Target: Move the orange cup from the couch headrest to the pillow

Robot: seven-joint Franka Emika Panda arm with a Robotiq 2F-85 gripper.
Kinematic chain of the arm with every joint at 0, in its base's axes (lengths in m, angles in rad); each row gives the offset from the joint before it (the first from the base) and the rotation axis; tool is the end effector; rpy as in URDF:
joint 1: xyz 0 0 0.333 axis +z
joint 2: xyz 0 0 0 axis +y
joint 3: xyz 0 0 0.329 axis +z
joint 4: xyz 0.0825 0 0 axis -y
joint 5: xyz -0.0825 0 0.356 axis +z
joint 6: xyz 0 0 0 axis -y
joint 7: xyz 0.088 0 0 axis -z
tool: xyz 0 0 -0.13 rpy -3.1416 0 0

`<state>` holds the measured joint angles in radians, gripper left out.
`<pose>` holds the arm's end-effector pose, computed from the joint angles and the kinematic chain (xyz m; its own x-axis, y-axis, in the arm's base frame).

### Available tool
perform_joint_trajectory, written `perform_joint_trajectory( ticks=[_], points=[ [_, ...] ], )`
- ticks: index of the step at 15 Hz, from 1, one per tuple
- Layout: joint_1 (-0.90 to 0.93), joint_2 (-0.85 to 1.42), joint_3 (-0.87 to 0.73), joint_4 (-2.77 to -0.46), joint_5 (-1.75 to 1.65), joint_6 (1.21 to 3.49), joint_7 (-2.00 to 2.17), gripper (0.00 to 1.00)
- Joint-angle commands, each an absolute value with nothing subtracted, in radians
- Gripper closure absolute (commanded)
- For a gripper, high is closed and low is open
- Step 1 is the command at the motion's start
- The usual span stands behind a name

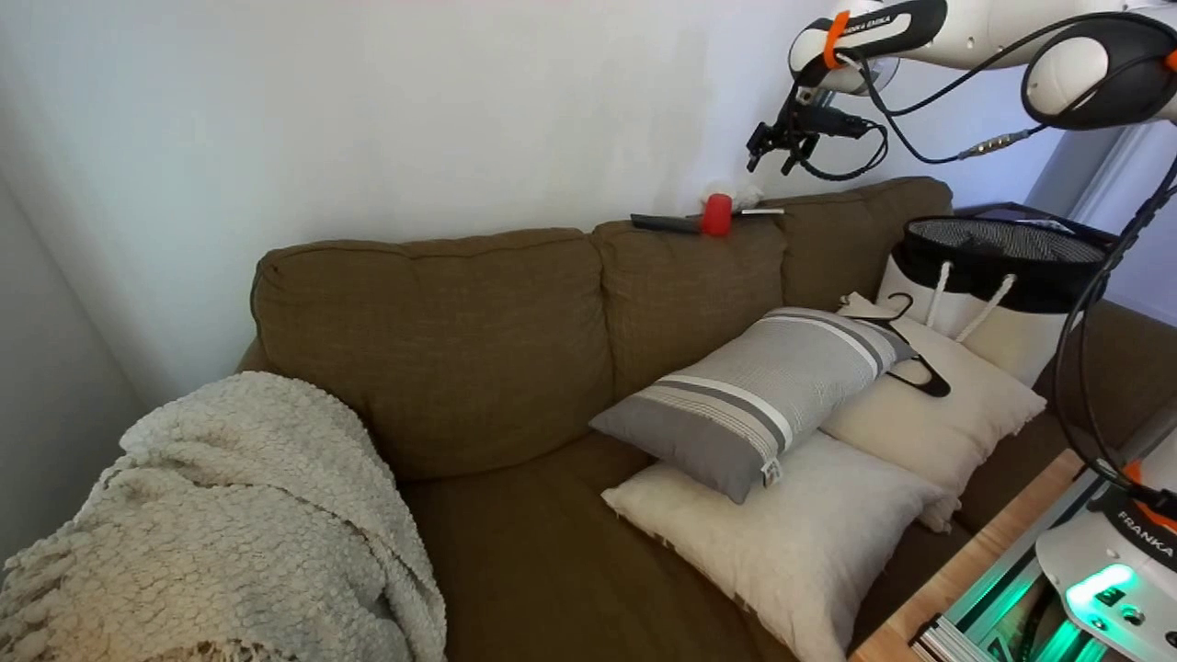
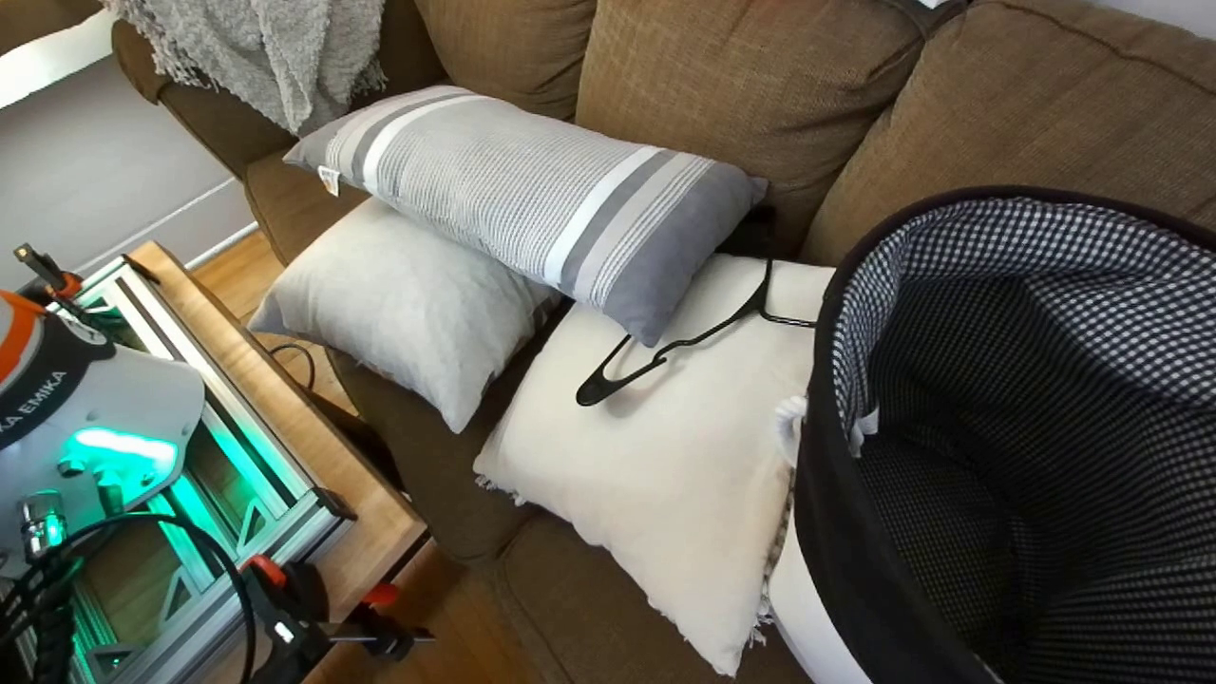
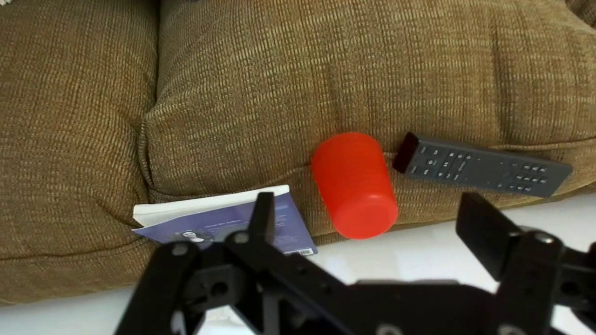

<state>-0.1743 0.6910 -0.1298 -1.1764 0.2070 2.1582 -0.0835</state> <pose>0.7361 -0.1878 0.4126 0.9172 -0.2661 0.2964 -0.2502 -0.9639 -0.0910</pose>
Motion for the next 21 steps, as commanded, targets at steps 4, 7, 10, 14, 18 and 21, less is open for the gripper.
perform_joint_trajectory(
  ticks=[4,7,10,14,18,21],
  points=[
    [-0.182,0.769,-0.084,-1.135,0.146,2.37,-0.158,0.0],
    [-0.173,0.861,-0.068,-1.093,0.101,2.526,-0.174,0.0],
    [-0.172,0.953,-0.06,-1.04,0.068,2.636,-0.17,0.0],
    [-0.21,1.048,0.014,-0.956,0.085,2.677,-0.218,0.0],
    [-0.227,1.1,0.061,-0.886,0.099,2.648,-0.218,0.0],
    [-0.224,1.116,0.05,-0.856,0.1,2.629,-0.178,0.0]
  ],
)
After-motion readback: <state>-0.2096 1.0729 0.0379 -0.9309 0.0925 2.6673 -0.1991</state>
